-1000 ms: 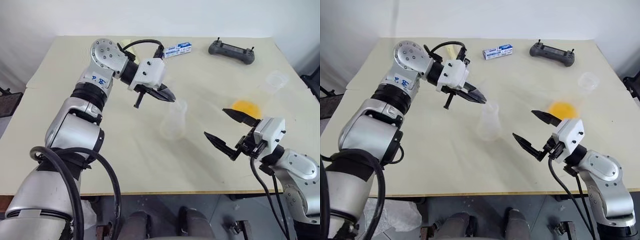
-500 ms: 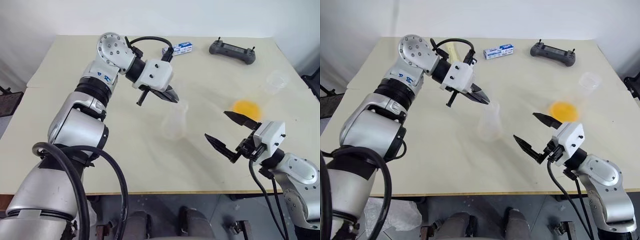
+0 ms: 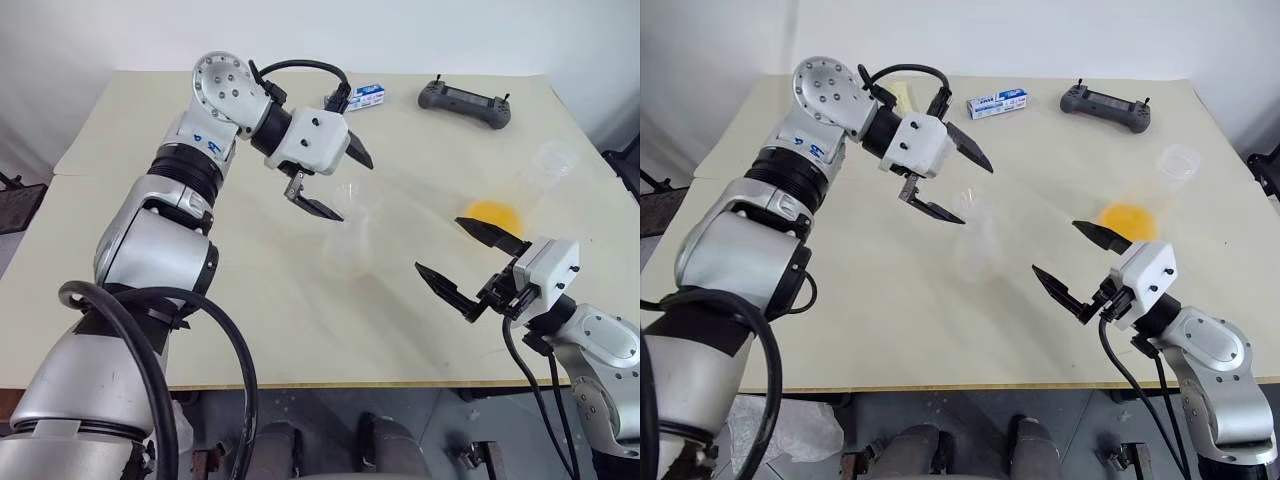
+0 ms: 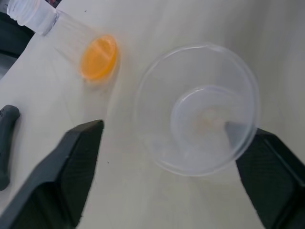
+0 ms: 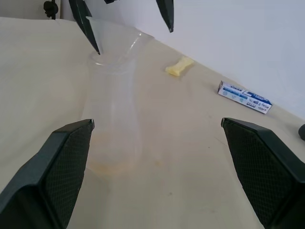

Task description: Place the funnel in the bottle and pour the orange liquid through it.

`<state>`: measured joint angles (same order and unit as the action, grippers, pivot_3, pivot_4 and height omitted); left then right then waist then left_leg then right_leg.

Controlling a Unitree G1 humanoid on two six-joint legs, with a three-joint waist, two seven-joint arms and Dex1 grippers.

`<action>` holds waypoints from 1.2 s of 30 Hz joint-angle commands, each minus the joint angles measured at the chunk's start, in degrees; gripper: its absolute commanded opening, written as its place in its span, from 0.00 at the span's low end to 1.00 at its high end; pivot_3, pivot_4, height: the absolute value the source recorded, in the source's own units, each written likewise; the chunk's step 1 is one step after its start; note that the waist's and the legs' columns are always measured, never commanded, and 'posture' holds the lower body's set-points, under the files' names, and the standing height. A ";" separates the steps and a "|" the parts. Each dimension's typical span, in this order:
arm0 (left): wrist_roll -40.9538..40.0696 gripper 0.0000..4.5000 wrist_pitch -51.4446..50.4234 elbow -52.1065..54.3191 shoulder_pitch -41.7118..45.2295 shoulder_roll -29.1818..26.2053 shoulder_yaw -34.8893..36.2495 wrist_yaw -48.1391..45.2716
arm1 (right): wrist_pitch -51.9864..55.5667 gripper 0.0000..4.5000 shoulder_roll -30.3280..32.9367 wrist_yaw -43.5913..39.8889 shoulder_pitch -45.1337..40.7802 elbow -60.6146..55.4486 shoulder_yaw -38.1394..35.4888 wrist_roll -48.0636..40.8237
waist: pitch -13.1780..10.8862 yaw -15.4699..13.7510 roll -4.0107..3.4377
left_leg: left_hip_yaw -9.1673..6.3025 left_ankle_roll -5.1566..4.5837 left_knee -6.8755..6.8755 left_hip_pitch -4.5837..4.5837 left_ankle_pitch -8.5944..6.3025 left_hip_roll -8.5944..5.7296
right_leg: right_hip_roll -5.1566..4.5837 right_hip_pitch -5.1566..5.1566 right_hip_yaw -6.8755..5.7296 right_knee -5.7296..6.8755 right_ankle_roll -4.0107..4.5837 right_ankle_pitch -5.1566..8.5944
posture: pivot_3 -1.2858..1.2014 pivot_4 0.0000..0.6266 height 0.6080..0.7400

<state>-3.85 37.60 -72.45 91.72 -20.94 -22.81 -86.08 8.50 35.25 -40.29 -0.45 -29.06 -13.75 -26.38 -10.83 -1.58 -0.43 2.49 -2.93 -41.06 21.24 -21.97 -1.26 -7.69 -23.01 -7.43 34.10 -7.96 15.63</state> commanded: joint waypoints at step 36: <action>-23.28 0.99 -50.20 60.54 -58.06 -11.06 28.79 12.55 | 17.83 1.00 -8.00 26.59 13.04 -14.93 -18.72 -2.03 | 0.13 -0.05 -0.19 | -0.37 0.04 -0.27 -0.16 -0.03 -0.01 | -0.12 -0.37 0.80 0.92 0.02 0.01 | 0.52 0.24 1.00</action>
<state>-24.75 -10.28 -16.06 34.60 -31.79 4.89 -74.86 26.41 27.31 -14.85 12.85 -42.64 -30.59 -28.29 -10.70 -1.63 -0.63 2.13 -2.89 -41.32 21.05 -21.99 -1.29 -7.80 -23.37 -6.56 35.03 -7.94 15.64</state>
